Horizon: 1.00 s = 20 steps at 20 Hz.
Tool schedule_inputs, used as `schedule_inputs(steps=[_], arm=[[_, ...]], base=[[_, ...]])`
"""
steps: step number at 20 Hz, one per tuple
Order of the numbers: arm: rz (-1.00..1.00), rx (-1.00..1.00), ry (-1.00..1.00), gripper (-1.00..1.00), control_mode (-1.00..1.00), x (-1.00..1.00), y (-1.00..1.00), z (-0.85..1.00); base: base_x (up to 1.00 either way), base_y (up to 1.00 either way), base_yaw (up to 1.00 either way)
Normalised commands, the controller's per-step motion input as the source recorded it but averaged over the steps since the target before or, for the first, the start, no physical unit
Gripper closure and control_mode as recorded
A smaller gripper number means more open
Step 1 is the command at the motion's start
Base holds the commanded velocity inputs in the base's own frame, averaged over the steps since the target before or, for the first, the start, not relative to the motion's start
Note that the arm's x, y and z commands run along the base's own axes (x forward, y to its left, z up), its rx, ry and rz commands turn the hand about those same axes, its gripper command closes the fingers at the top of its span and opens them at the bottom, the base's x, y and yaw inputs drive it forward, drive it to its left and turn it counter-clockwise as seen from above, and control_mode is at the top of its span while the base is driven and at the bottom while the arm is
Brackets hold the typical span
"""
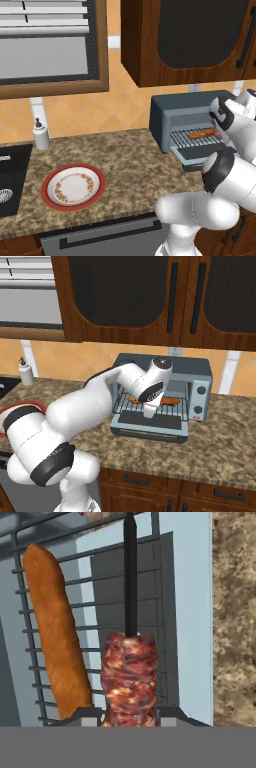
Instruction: Pick up the kebab skewer and baguette bread, and place them inside the toaster oven. Close the toaster oven door and start by setting the timer.
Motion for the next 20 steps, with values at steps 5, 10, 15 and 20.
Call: schedule_inputs(steps=[5, 10, 15, 20], arm=[[0.0, -0.12, 0.04, 1.0, -1.0, 0.31, -0.04, -0.56], [0.0, -0.11, 0.0, 1.0, -1.0, 0.17, -0.09, -0.43], [-0.01, -0.02, 0.03, 1.0, -1.0, 0.25, -0.05, -0.21], [0.0, 0.0, 0.04, 1.0, -1.0, 0.06, -0.09, -0.12]], base=[[0.0, 0.0, 0.0], [0.0, 0.0, 0.0], [0.0, 0.0, 0.0], [0.0, 0.0, 0.0]])
